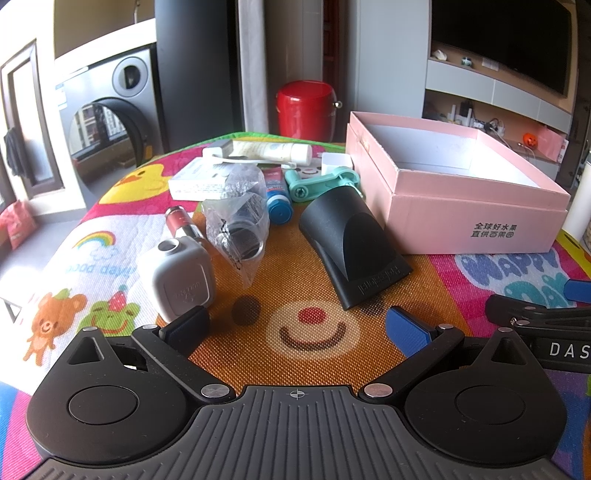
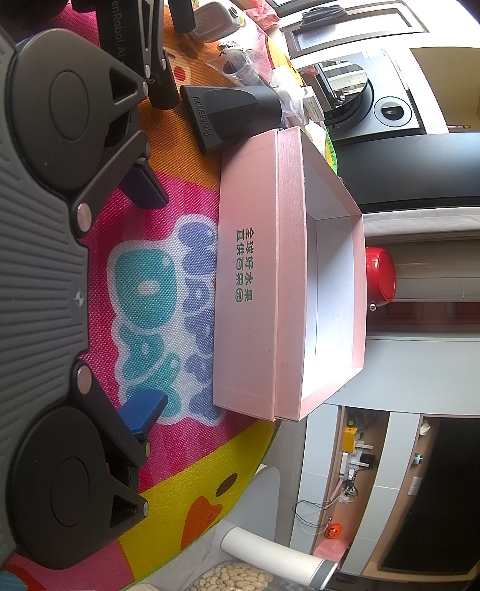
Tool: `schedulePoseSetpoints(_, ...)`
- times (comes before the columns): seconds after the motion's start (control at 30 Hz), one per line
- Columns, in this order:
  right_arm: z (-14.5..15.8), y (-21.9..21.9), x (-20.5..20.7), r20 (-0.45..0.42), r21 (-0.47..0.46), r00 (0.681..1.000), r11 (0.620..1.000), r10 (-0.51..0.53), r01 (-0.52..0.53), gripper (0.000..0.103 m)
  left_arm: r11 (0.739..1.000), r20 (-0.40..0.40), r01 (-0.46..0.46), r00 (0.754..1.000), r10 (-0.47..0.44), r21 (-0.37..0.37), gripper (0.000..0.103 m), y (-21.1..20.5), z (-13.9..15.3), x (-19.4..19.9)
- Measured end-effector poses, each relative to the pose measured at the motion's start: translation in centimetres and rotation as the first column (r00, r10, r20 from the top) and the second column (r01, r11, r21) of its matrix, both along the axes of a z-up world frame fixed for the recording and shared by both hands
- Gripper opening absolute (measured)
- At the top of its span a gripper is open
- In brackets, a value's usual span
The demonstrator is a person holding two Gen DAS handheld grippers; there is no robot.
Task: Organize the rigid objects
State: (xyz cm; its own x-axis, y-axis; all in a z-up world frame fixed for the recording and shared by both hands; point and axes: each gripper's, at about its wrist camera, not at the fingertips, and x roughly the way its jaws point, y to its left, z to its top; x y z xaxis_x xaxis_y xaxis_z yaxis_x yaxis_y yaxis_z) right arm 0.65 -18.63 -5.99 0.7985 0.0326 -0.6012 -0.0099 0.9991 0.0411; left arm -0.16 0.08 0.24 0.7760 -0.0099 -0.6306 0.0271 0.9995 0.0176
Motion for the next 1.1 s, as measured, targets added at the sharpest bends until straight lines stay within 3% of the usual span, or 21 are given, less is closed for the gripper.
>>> schedulePoseSetpoints(0.37,-0.1,0.1,0.1,-0.003,-0.001,1.000,1.000,0.006,-0.006,0.103,1.000,0.001,0.000,1.000,0.000,-0.005,0.103,-0.1,-0.1,0.0)
schedulePoseSetpoints(0.57,0.6,-0.9,0.6,-0.088,-0.010,0.988,0.992,0.127,-0.128,0.103,1.000,0.000,0.000,1.000,0.000,-0.010,0.103,0.0,0.0,0.0)
schedulePoseSetpoints(0.73,0.7,-0.9,0.6,-0.103,-0.021,0.985,0.990,0.139,-0.142,0.103,0.999,0.004,0.011,1.000,-0.011,-0.049,0.103,0.6,0.2,-0.3)
schedulePoseSetpoints(0.87,0.9,-1.0,0.8,-0.098,-0.017,0.985,0.989,0.145,-0.148,0.103,0.992,0.031,0.033,0.999,-0.029,-0.125,0.103,2.5,1.3,-2.1)
schedulePoseSetpoints(0.97,0.8,-1.0,0.7,-0.088,-0.015,0.984,0.988,0.153,-0.155,0.103,0.997,0.118,0.012,0.993,-0.003,-0.076,0.103,4.8,2.4,-2.5)
schedulePoseSetpoints(1.03,0.8,-0.9,0.6,-0.087,-0.017,0.984,0.988,0.154,-0.156,0.103,0.999,0.095,-0.010,0.995,0.015,-0.045,0.103,6.6,2.3,-1.0)
schedulePoseSetpoints(1.1,0.8,-0.9,0.5,-0.087,-0.023,0.984,0.987,0.155,-0.157,0.103,0.998,0.049,-0.013,0.999,0.015,-0.059,0.103,8.0,1.9,0.5)
